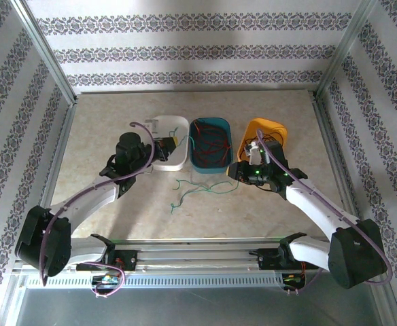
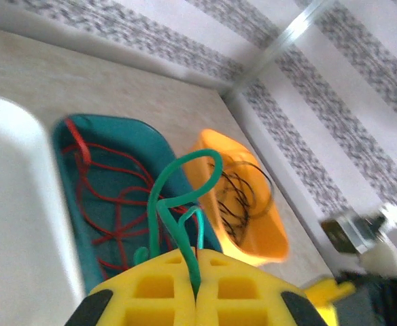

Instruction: Untangle the cables

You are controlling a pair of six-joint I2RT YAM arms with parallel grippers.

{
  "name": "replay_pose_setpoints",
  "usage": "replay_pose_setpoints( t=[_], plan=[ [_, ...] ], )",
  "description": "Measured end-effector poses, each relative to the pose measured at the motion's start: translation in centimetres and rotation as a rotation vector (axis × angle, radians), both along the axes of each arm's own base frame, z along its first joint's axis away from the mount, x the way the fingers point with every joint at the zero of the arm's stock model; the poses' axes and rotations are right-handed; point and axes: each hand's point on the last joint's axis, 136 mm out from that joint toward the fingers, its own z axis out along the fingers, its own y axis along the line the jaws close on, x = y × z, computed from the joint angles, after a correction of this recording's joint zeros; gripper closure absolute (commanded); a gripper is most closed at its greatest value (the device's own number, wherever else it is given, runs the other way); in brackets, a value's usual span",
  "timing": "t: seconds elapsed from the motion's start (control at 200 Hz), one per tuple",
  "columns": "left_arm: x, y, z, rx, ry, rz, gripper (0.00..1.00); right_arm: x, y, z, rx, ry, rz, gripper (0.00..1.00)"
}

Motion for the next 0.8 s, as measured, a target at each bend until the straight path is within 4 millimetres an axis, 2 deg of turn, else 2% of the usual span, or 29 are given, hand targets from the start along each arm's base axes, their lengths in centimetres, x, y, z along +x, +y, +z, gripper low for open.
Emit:
replay_pose_setpoints(
  t=[0.125,0.245,0.29,0.37,0.45,0.535,0.645,0.8],
  plan=[
    [2.5,2.2,-2.6,0.014,0.060,0.092,1.00,-0.1,0.0,-0.1,-0.004,0.004,0.001,0.72],
    [5.0,2.5,-6.0,0.049,0.142,0.125,0.98,-0.5,0.6,0.0,-0.027,-0.002,0.025,0.71],
    [5.9,2.6,-7.4,0.062,0.171,0.137,0.90,-0.7,0.8,0.2,-0.037,-0.009,0.040,0.71],
    [6.9,2.8,-9.4,0.083,0.212,0.154,0.62,-0.9,1.2,0.4,-0.058,-0.021,0.061,0.71],
    [7.4,3.0,-10.5,0.108,0.224,0.161,0.45,-1.1,1.3,0.3,-0.074,-0.023,0.070,0.71],
    [7.7,3.0,-10.0,0.129,0.200,0.154,0.33,-1.2,1.0,0.0,-0.092,-0.013,0.065,0.71],
    [8.3,2.8,-7.6,0.156,0.140,0.140,0.25,-1.2,0.8,-0.3,-0.110,-0.009,0.059,0.71],
    [6.1,3.1,-3.4,0.216,0.063,0.109,0.22,-1.1,0.5,-0.4,-0.122,-0.012,0.048,0.71]
  ],
)
